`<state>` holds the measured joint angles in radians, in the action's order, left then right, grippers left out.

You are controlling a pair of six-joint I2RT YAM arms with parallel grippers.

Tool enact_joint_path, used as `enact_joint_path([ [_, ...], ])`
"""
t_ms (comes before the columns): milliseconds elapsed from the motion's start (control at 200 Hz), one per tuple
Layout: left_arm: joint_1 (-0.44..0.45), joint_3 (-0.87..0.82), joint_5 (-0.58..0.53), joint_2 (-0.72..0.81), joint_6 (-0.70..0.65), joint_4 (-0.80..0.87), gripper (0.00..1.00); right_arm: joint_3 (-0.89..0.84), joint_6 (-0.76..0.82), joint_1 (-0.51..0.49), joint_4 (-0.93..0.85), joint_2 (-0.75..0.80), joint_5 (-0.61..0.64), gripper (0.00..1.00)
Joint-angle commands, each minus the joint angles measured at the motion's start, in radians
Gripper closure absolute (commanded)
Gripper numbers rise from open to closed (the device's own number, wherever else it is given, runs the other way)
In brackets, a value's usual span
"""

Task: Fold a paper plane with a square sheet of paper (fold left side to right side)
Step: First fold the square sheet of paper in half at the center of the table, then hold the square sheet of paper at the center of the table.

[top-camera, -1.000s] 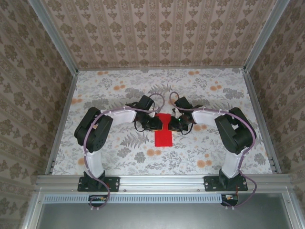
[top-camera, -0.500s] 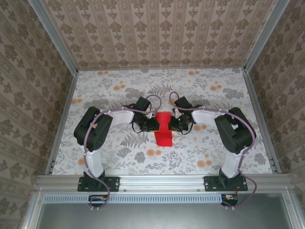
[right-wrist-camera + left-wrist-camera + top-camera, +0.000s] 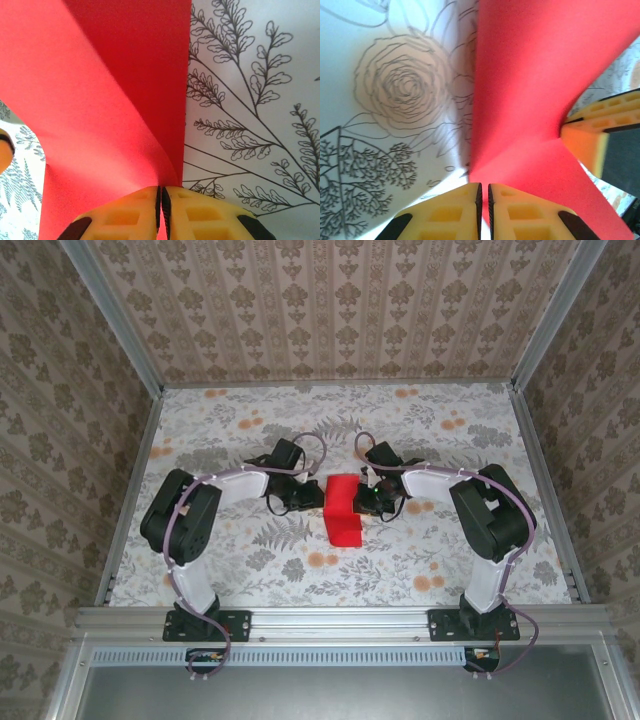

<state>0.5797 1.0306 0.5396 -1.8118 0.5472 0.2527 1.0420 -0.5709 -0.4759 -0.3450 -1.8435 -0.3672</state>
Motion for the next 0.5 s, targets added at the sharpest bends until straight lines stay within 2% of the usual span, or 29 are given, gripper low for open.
enact_joint_path([
  [0,0.023,0.009,0.035,0.023,-0.009,-0.036,0.85,-0.011,0.021,-0.006,-0.095,-0.051,0.063,0.85],
  [205,0.074,0.059,0.046,-0.059,0.003,-0.049,0.86,-0.007,0.021,-0.006,-0.096,-0.055,0.06,0.85],
  [490,0.083,0.069,0.024,-0.101,0.005,-0.022,0.85,-0.005,0.02,-0.006,-0.092,-0.055,0.054,0.85],
])
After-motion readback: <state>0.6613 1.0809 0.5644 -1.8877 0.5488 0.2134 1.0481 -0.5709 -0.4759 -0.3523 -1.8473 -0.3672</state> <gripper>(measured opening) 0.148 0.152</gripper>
